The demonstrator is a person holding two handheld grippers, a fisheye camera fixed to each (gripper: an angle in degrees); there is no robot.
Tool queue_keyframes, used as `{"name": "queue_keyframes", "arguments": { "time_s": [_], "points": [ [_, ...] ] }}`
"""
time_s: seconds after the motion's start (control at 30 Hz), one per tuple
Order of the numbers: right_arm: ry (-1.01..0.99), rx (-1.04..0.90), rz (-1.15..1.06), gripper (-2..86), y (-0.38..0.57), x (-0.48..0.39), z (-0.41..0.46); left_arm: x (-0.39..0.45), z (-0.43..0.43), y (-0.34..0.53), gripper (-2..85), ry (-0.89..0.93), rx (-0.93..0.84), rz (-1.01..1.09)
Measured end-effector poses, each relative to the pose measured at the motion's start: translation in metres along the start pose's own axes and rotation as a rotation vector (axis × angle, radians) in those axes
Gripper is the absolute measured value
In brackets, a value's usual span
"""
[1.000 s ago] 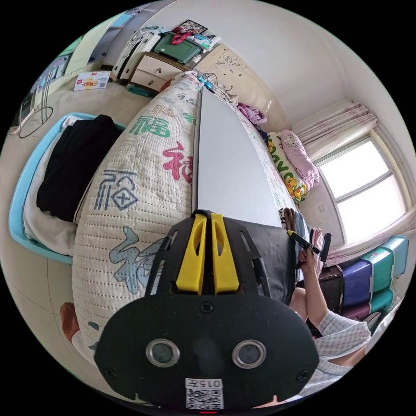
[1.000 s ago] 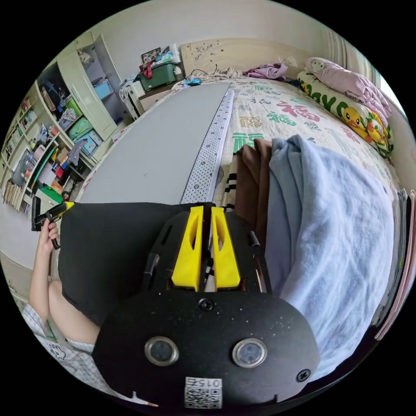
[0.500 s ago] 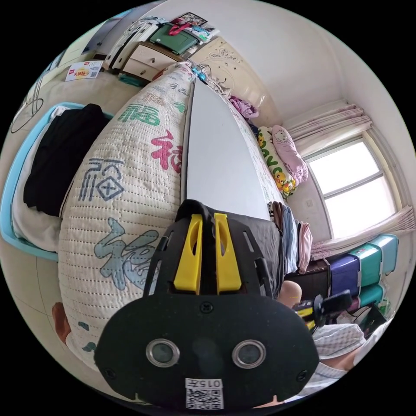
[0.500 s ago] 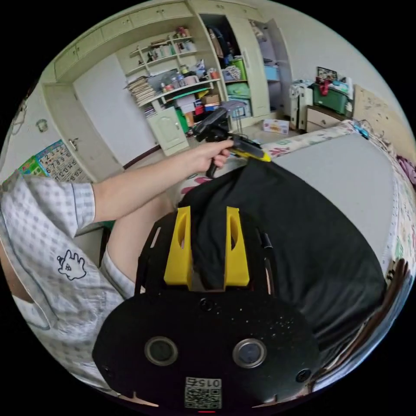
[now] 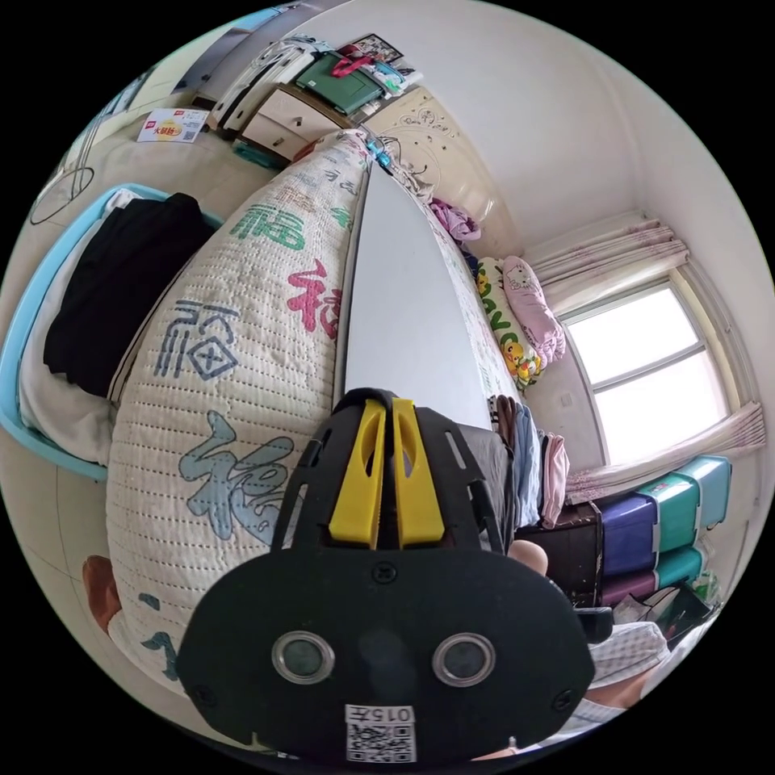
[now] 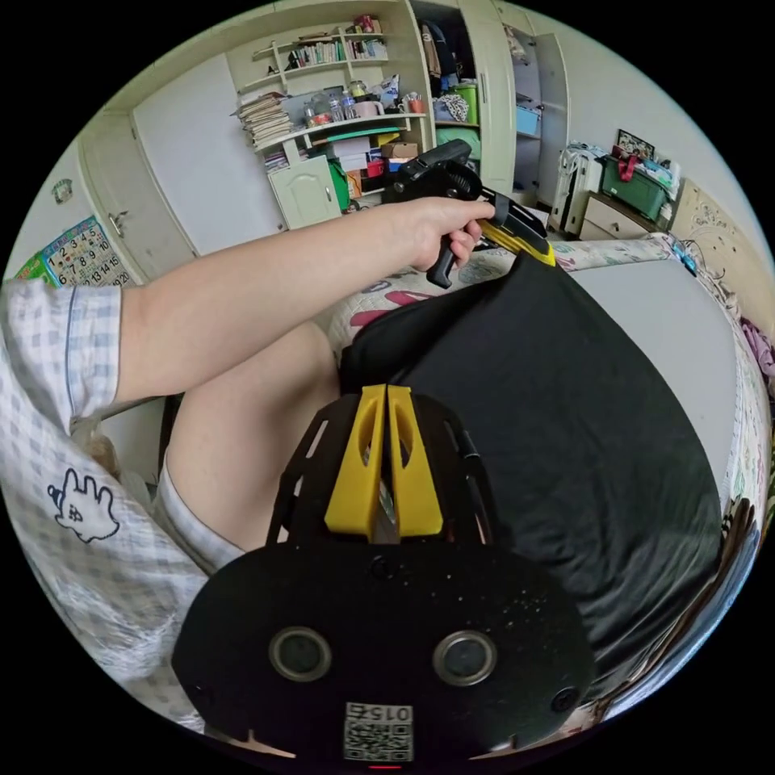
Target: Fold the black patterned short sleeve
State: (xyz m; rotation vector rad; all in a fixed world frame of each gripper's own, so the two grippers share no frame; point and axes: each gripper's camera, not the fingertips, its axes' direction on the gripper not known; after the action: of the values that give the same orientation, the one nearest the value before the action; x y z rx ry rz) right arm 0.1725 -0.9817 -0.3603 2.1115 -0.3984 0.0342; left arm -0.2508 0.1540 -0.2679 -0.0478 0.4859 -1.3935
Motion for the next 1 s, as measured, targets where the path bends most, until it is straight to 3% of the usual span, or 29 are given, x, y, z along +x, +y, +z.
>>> {"name": "queue_keyframes", "arguments": {
  "time_s": [0.3,0.6,0.77,0.87,0.93,1.0],
  "points": [
    [-0.011,-0.066,0.015,-0.7,-0.002,0.001,0.023,-0.024,0.047,0.009,-0.8,-0.121,-0.038,-0.005],
    [-0.004,-0.056,0.029,-0.5,-0.002,-0.005,-0.011,-0.036,0.081,0.033,-0.4,-0.192,-0.086,0.044],
    [-0.09,0.016,0.041,-0.7,0.022,0.019,-0.075,-0.049,0.076,0.063,0.4,-0.22,-0.117,0.025],
    [-0.11,0.105,0.123,-0.5,0.041,0.065,-0.143,-0.041,0.056,0.093,0.8,-0.364,-0.07,0.066],
    [-0.054,0.169,0.216,-0.2,0.052,0.1,-0.188,-0.012,0.055,0.122,1.2,-0.463,-0.039,0.209],
    [0.038,0.228,0.348,0.2,0.062,0.14,-0.231,0.019,0.069,0.148,1.8,-0.375,-0.045,0.374]
  ]
}}
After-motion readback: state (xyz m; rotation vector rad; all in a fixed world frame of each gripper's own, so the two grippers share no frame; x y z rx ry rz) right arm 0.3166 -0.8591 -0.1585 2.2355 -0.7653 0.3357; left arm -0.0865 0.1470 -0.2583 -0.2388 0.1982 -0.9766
